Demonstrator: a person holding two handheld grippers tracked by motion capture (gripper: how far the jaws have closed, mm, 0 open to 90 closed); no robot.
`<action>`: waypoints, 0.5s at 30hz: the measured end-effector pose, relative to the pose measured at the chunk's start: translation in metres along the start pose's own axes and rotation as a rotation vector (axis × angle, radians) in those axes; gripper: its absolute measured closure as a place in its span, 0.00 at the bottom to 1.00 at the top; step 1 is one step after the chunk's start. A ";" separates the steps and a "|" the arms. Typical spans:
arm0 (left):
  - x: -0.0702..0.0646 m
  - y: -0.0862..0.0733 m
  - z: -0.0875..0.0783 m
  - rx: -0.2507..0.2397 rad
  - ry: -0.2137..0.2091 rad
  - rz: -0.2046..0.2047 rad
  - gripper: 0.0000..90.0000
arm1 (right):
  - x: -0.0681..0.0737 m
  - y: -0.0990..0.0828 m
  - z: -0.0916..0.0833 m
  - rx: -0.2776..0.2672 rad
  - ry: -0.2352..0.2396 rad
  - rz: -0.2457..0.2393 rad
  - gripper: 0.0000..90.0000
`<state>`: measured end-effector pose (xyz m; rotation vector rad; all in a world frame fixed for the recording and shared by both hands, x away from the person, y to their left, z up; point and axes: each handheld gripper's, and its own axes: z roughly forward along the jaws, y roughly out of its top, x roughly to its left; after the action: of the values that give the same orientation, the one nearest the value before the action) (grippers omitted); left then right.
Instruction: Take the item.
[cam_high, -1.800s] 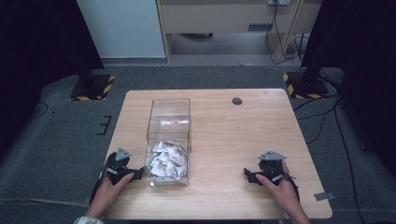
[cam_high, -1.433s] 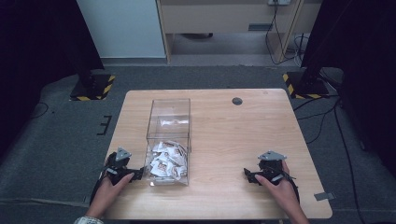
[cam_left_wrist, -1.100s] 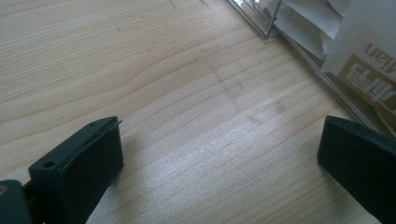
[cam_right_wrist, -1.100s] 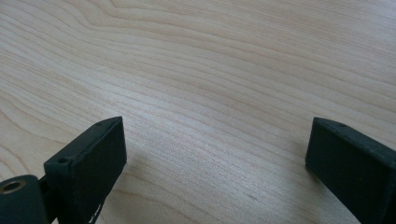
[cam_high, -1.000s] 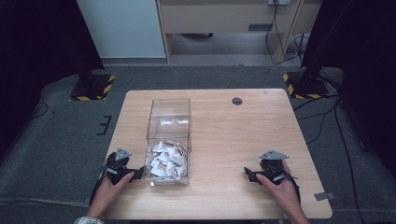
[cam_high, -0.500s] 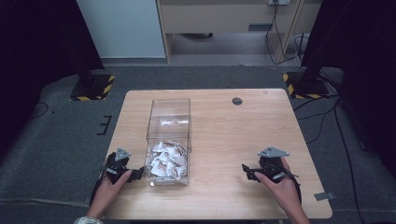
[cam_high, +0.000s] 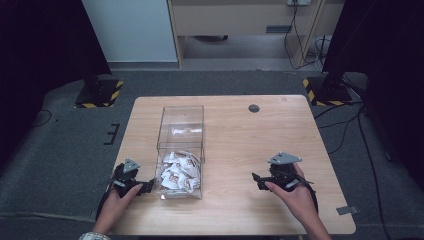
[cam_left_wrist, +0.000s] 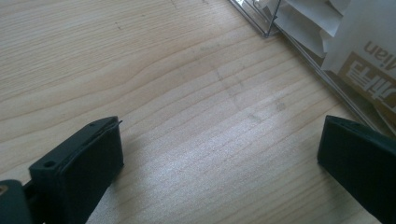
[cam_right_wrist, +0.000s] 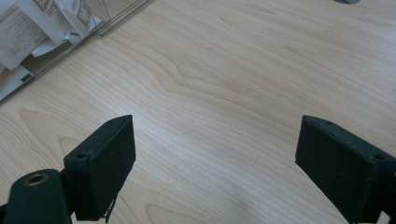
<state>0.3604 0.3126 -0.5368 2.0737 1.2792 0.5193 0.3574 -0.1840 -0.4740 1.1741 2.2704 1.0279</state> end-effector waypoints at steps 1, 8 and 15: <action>0.000 0.000 0.000 -0.001 0.000 0.000 0.00 | 0.001 0.002 0.000 0.003 0.002 -0.001 0.14; 0.000 0.000 0.000 -0.001 0.000 -0.001 0.00 | 0.010 0.019 0.004 0.014 0.017 -0.025 0.18; 0.000 0.000 0.000 -0.001 0.001 -0.001 0.00 | 0.023 0.038 0.004 0.013 0.025 -0.073 0.25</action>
<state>0.3603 0.3125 -0.5369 2.0714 1.2802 0.5201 0.3670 -0.1494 -0.4478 1.0810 2.3242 1.0074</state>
